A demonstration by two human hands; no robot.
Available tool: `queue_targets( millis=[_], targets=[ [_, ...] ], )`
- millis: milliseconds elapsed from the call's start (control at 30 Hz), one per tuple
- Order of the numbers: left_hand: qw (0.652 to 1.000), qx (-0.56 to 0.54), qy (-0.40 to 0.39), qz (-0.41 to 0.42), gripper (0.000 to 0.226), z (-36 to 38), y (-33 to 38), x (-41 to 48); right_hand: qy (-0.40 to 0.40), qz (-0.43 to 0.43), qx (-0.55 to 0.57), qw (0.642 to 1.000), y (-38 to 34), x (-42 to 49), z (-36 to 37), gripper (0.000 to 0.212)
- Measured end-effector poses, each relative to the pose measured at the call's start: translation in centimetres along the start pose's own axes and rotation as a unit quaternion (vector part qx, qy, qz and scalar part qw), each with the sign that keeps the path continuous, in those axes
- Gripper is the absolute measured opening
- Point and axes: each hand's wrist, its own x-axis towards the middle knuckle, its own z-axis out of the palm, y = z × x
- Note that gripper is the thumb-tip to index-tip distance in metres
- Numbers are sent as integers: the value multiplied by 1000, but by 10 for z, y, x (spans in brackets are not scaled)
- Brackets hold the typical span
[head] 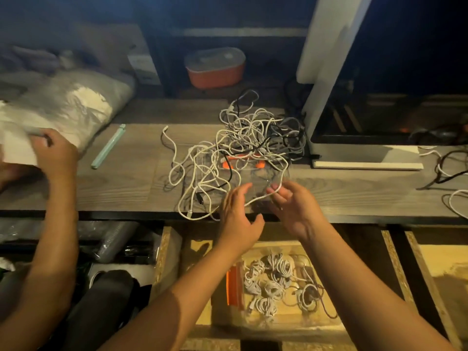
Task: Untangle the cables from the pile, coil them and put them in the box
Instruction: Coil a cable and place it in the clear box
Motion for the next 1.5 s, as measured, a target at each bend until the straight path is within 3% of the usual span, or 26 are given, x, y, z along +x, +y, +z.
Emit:
queue_targets(
  millis=[100, 267, 400, 467, 533, 633, 733, 867, 1000, 1100, 1200, 1267, 1333, 1433, 1500],
  targets=[
    [998, 36, -36, 32, 70, -3, 0, 7, -19, -42, 14, 999, -5, 0, 2, 10],
    [989, 95, -44, 104, 82, -3, 7, 30, 53, -195, -207, 957, -8, -10, -8, 10],
    [970, 162, -87, 157, 89, -2, 15, 52, 80, -239, -477, 842, -10, -14, -27, 11],
    [950, 216, -124, 186, 88, 0, 20, 62, 69, -251, -557, 789, -15, -17, -33, 12],
    [931, 245, -156, 220, 79, 7, 23, 71, 60, -262, -594, 758, -18, -21, -35, 14],
    [937, 206, -160, 232, 50, 19, 22, 80, 56, -257, -520, 813, -24, -27, -34, 26],
    [960, 137, -101, 225, 24, 31, 15, 81, 57, -276, -388, 878, -23, -29, -30, 27],
    [970, 124, -48, 203, 17, 43, 22, 82, 51, -252, -130, 958, -12, -28, -21, 26],
    [960, 154, -77, 219, 17, 48, 22, 90, 70, -286, 12, 955, -17, -33, -15, 28],
    [948, 211, -67, 230, 8, 45, 13, 96, 87, -314, -82, 942, -31, -35, -17, 28],
    [933, 288, -58, 208, 17, 43, 14, 107, 87, -321, -319, 887, -36, -27, -22, 20],
    [924, 327, -66, 189, 27, 45, 17, 115, 88, -278, -492, 821, -30, -14, -27, 34],
    [903, 371, -74, 201, 28, 47, 15, 118, 78, -209, -636, 739, -25, -3, -26, 31],
    [885, 382, -39, 262, 22, 48, 8, 118, 64, -139, -733, 663, -22, 15, -23, 35],
    [891, 375, -57, 248, 24, 45, 5, 122, 52, -157, -732, 661, -24, 23, -22, 27]
  ],
)
